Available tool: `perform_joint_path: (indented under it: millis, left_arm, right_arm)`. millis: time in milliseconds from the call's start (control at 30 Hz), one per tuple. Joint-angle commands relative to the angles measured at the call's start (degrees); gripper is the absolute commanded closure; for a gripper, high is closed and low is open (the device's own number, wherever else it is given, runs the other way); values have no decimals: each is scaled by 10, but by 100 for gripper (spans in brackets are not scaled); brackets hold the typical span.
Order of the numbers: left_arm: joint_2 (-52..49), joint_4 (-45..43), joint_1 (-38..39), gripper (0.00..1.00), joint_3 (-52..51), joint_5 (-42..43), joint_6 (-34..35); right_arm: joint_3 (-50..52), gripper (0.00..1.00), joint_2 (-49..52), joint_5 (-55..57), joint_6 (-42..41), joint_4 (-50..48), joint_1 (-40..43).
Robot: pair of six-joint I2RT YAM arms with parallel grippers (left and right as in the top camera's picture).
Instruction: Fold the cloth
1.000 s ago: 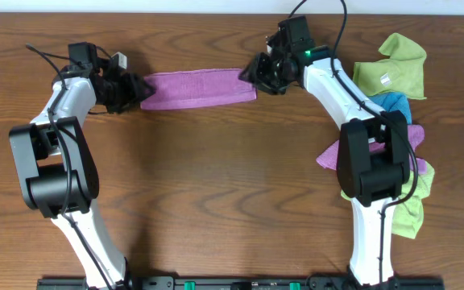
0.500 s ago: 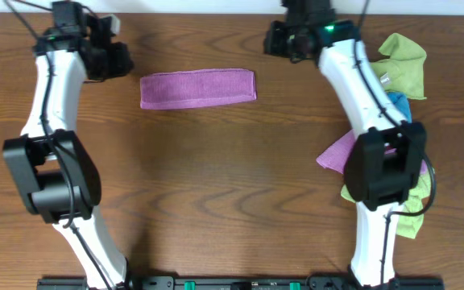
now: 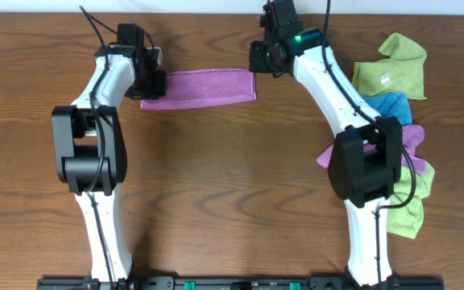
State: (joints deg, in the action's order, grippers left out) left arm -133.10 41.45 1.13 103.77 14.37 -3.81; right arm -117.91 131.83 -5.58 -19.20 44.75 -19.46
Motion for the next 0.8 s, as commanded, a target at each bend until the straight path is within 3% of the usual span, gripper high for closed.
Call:
perform_joint_path:
  millis: [0,67,133,633,767]
  left_arm:
    - [-11,-2,-2,94,2,-29,9]
    - [-11,0,-2,94,2,-44,8]
    - [-11,3,-2,94,2,-45,9]
    - [-11,5,1,94,2,-42,11]
    - [-11,13,1,94,2,-43,10]
  right_arm:
    - [-1,92,5,-18,30,0,2]
    - [-1,89,6,-45,30,-6,2]
    - [-1,99,10,-54,39,-10,2]
    - [-1,98,104,-35,64,-24,-37]
    - [-1,99,113,-33,64,13,-40]
